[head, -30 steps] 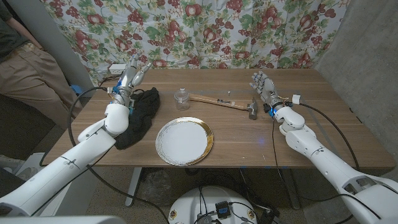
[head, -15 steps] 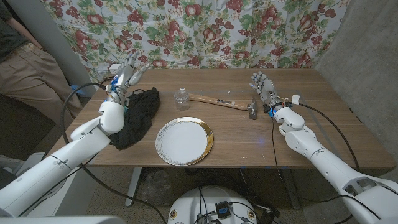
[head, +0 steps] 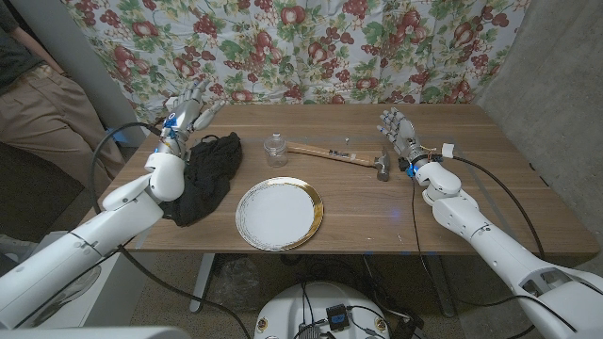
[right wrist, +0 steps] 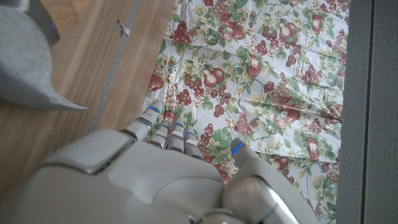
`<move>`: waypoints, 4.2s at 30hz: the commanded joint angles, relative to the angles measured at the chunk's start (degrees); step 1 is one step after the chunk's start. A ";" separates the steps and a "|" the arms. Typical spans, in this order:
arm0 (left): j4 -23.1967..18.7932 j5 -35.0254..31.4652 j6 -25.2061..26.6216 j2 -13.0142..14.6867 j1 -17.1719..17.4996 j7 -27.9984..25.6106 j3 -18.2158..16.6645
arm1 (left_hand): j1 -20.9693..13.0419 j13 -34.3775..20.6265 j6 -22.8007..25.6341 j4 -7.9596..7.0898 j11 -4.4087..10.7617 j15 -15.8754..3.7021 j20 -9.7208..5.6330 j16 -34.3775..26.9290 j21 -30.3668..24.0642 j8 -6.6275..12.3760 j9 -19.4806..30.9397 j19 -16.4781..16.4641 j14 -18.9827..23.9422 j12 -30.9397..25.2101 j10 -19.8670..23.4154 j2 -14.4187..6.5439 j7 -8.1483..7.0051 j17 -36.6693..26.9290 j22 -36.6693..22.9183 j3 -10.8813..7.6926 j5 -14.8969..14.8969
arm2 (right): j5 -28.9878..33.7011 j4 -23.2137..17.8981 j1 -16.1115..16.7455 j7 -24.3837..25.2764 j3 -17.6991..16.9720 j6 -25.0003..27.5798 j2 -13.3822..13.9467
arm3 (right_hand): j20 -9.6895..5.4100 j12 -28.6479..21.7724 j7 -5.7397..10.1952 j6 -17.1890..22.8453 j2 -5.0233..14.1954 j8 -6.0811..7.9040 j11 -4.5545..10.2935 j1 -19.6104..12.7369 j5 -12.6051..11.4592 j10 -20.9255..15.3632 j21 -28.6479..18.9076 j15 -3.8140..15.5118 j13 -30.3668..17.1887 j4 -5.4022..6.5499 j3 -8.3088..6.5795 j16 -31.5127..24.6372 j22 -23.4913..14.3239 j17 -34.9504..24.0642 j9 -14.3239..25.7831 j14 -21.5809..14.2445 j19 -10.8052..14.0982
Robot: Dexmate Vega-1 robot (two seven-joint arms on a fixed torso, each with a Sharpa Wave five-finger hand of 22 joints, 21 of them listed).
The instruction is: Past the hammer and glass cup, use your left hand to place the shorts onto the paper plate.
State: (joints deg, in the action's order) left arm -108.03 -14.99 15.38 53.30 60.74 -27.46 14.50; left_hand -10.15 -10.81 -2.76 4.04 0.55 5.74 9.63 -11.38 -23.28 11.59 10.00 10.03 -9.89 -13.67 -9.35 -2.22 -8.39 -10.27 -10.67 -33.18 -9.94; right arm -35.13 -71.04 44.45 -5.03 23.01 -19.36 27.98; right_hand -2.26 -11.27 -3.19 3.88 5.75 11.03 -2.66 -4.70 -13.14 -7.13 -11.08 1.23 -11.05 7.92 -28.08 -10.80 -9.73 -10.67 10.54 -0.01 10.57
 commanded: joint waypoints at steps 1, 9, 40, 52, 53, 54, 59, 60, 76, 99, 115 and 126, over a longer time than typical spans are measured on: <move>-1.08 -2.46 5.23 2.98 -1.00 3.15 1.98 | 0.06 -0.06 -0.04 0.48 0.17 -0.08 0.18 0.07 0.14 -0.30 0.21 6.20 -3.25 0.38 -0.17 1.10 -0.51 -0.23 -0.14 0.21 0.18 | -0.01 0.44 -0.34 -0.22 0.10 0.11 -0.10 | -1.82 -0.17 0.02 0.66 2.64 0.12 0.13 -0.27 0.03 -0.15 -0.20 0.31 -0.11 -0.15 -0.32 -0.25 -0.17 -0.17 0.18 -0.29 0.52; -0.85 -3.66 6.79 3.11 -1.75 3.33 3.43 | 0.17 -0.07 -1.30 0.95 0.42 -0.04 -0.15 0.03 0.36 -0.93 0.22 6.03 -2.90 0.77 -0.72 1.68 -1.13 -0.25 -0.15 0.65 0.23 | 0.46 0.58 -0.78 -0.29 0.37 0.20 -0.02 | -1.81 -0.19 -0.05 0.68 2.79 0.12 0.09 -0.50 0.02 -0.20 -0.20 0.29 -0.11 -0.36 -0.42 -0.24 -0.17 -0.12 0.18 -0.30 0.52; 3.16 -5.15 10.80 3.18 -4.71 4.03 8.56 | 1.18 -0.14 -2.68 1.63 0.81 -0.12 1.13 0.22 0.72 -1.23 0.24 5.17 -3.14 1.32 -1.56 3.49 -1.95 -0.37 -0.23 2.16 0.15 | 0.87 1.41 -1.64 -0.29 0.75 0.22 -0.51 | -1.83 -0.16 0.06 0.62 2.84 0.08 -0.04 -0.65 0.15 -0.19 -0.19 0.24 -0.11 -0.54 -0.34 -0.29 -0.17 -0.18 0.18 -0.27 0.48; 4.52 -3.95 11.00 3.01 -5.18 5.05 9.66 | 2.11 -0.17 -2.87 1.86 0.97 -0.12 0.98 0.15 0.54 -1.16 0.25 3.81 -3.03 1.32 -1.44 4.98 -2.18 -0.46 -0.25 3.29 0.04 | 0.95 1.54 -1.73 -0.27 0.81 0.31 -0.51 | -1.84 -0.15 0.06 0.64 2.82 0.08 0.11 -0.59 0.19 -0.18 -0.19 0.27 -0.12 -0.46 -0.33 -0.29 -0.17 -0.21 0.19 -0.25 0.48; 4.51 -3.93 11.05 3.04 -5.20 5.03 9.70 | 2.13 -0.18 -2.88 1.89 0.98 -0.25 1.00 0.16 0.46 -1.15 0.25 3.51 -3.04 1.33 -1.46 5.04 -2.16 -0.46 -0.25 3.35 0.01 | 0.99 1.55 -1.76 -0.25 0.83 0.34 -0.51 | -1.85 -0.16 0.06 0.65 2.79 0.09 0.13 -0.60 0.19 -0.19 -0.19 0.27 -0.12 -0.48 -0.34 -0.29 -0.17 -0.20 0.19 -0.28 0.48; 4.89 -3.36 10.57 3.02 -5.19 5.28 9.65 | 2.14 -0.18 -2.93 1.90 0.97 -0.25 1.03 0.16 0.45 -1.16 0.25 3.45 -3.03 1.33 -1.46 5.06 -2.17 -0.46 -0.25 3.37 0.01 | 1.31 1.82 -1.88 -0.36 0.97 0.01 -0.50 | -1.85 -0.15 0.05 0.65 2.79 0.08 0.09 -0.59 0.19 -0.17 -0.19 0.27 -0.12 -0.47 -0.33 -0.29 -0.17 -0.20 0.19 -0.27 0.48; 5.24 -3.41 11.25 2.99 -5.26 5.20 10.12 | 2.18 -0.19 -3.03 2.00 0.91 -0.30 1.56 0.18 0.35 -1.15 0.26 2.86 -3.03 1.34 -1.45 5.19 -2.25 -0.45 -0.24 3.49 -0.07 | 1.21 2.21 -2.10 -0.50 1.02 0.03 -0.70 | -1.83 -0.15 0.03 0.65 2.79 0.08 -0.05 -0.58 0.20 -0.18 -0.19 0.24 -0.12 -0.45 -0.34 -0.29 -0.17 -0.20 0.19 -0.29 0.48; 5.27 -3.47 11.24 3.03 -5.29 5.13 10.22 | 2.18 -0.19 -3.08 2.02 0.92 -0.27 1.69 0.20 0.36 -1.17 0.26 2.83 -3.06 1.35 -1.47 5.20 -2.27 -0.45 -0.24 3.51 -0.09 | 1.26 2.30 -2.15 -0.49 1.03 -0.03 -0.73 | -1.84 -0.15 0.01 0.66 2.79 0.09 -0.06 -0.58 0.20 -0.19 -0.19 0.25 -0.12 -0.45 -0.34 -0.29 -0.17 -0.20 0.19 -0.28 0.48; 7.20 -2.14 11.22 2.67 -5.57 5.11 11.34 | 2.08 -0.20 -3.30 2.26 1.03 -0.36 2.46 0.15 0.41 -1.12 0.26 2.13 -2.82 1.37 -1.44 5.23 -2.40 -0.42 -0.25 3.66 -0.24 | 1.34 2.88 -2.51 -0.67 1.25 0.01 -1.00 | -1.84 -0.16 0.00 0.66 2.75 0.08 0.03 -0.52 0.24 -0.21 -0.19 0.27 -0.12 -0.38 -0.34 -0.28 -0.17 -0.22 0.19 -0.26 0.47; 9.78 -0.10 9.58 2.02 -5.65 5.59 12.90 | 2.01 -0.22 -3.16 2.53 1.13 -0.16 2.59 0.12 0.63 -0.98 0.27 1.64 -2.55 1.33 -1.22 5.32 -2.50 -0.40 -0.25 3.89 -0.33 | 1.54 1.66 -2.13 -0.27 1.22 0.38 -0.54 | -1.79 -0.15 0.00 0.65 2.72 0.08 0.07 -0.53 0.25 -0.22 -0.19 0.24 -0.12 -0.39 -0.39 -0.27 -0.17 -0.20 0.19 -0.28 0.47; 10.62 0.20 9.83 2.13 -5.89 6.19 13.97 | 1.95 -0.23 -3.18 2.67 1.16 0.02 2.58 0.15 0.82 -0.96 0.28 1.46 -2.50 1.35 -1.22 5.34 -2.48 -0.40 -0.25 4.02 -0.36 | 1.76 1.79 -2.13 -0.43 1.34 0.13 -0.52 | -1.82 -0.15 0.03 0.73 2.72 0.10 0.08 -0.50 0.27 -0.23 -0.19 0.29 -0.12 -0.34 -0.40 -0.28 -0.17 -0.21 0.19 -0.30 0.46; 12.54 0.37 9.43 1.38 -6.85 6.26 14.91 | 1.86 -0.25 -3.30 2.80 1.15 0.14 2.55 0.12 0.83 -0.98 0.28 1.02 -2.36 1.28 -1.01 5.34 -2.52 -0.39 -0.26 4.08 -0.39 | 1.93 2.26 -2.48 -0.51 1.55 0.05 -0.81 | -1.80 -0.15 0.03 0.69 2.60 0.08 0.08 -0.39 0.30 -0.26 -0.19 0.26 -0.12 -0.26 -0.35 -0.29 -0.17 -0.23 0.19 -0.32 0.45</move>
State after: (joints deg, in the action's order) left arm -96.95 -14.76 24.93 55.26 54.72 -21.50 28.49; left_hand -8.11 -10.79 -5.87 6.79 1.55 5.74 11.66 -11.38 -22.40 10.41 10.00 9.83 -9.89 -12.30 -10.01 2.51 -10.63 -10.51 -10.79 -29.14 -9.97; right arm -33.44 -69.28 42.31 -5.41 24.32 -19.18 27.42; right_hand -2.26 -11.27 -3.19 3.88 5.75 11.03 -2.66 -4.70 -12.96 -7.12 -11.08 1.23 -11.05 7.69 -28.31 -10.80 -9.73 -10.82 10.54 -0.01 10.57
